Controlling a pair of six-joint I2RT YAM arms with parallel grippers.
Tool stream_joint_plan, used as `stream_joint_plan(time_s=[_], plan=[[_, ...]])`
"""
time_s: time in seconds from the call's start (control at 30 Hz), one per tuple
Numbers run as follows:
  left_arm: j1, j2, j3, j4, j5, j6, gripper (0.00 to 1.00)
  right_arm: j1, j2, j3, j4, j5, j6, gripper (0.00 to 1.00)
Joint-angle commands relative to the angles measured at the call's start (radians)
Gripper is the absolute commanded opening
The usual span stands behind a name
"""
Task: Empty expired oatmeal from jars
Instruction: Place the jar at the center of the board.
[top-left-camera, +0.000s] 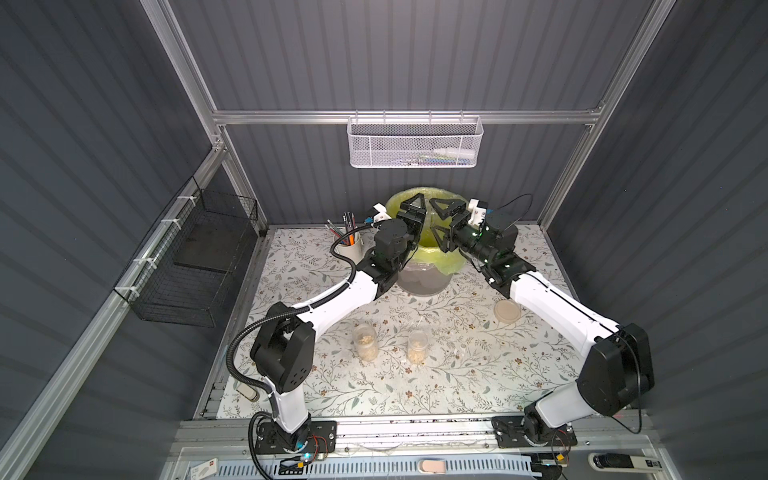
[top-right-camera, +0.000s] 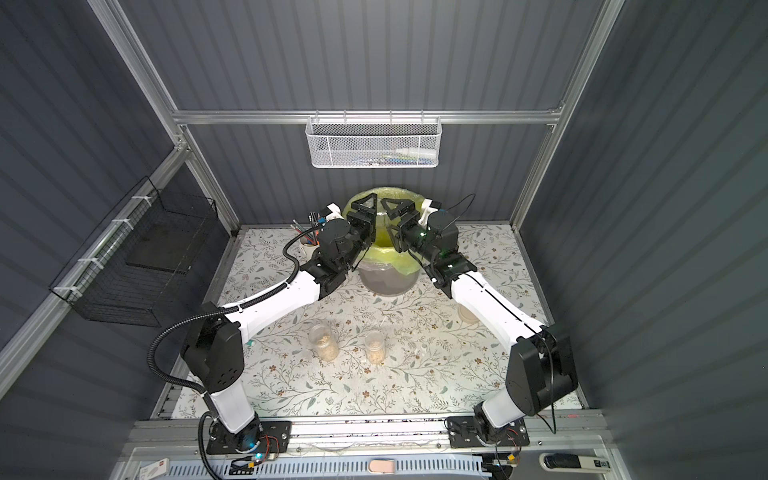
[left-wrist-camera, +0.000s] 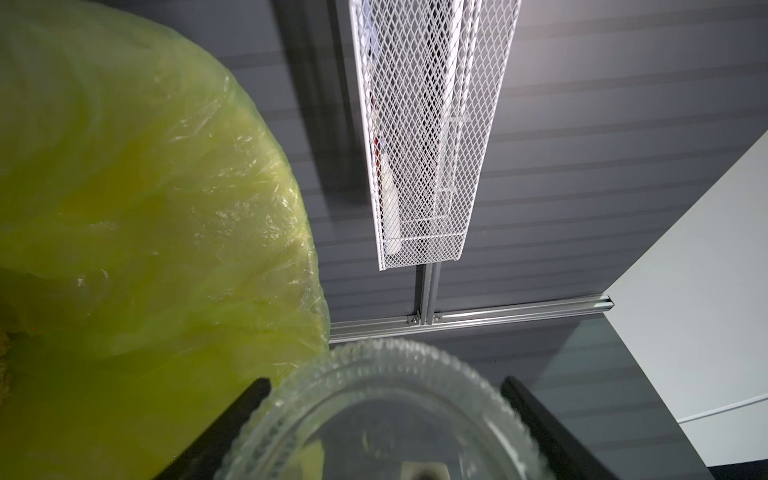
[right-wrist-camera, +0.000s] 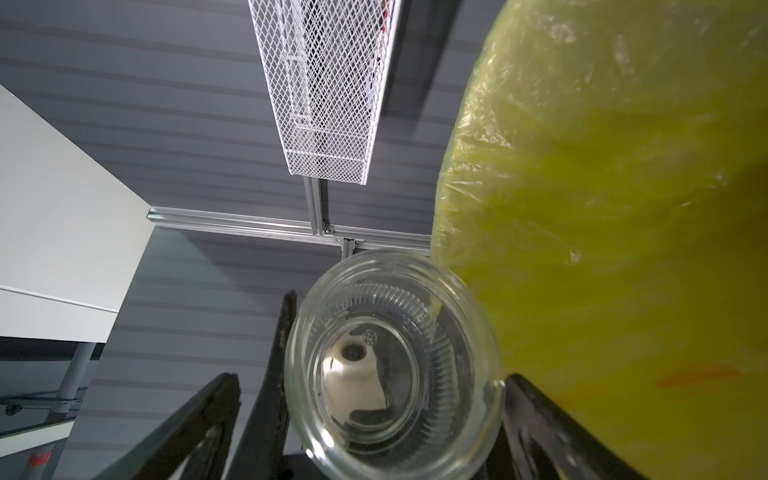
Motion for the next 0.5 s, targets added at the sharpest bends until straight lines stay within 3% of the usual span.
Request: stream_joint_plan(time_s=[0.0,0.47], plan=[[-0.011,-0.028,0.015,0.063,-0.013,-0.013,0.33,0.017,0.017,0.034,0.034,0.018,0.02,0.99],[-0.025,-0.037,0.003,0.082,-0.04,-0.016,0.32,0.034,0.031,0.024,0.125,0.09,0.049,0.96]])
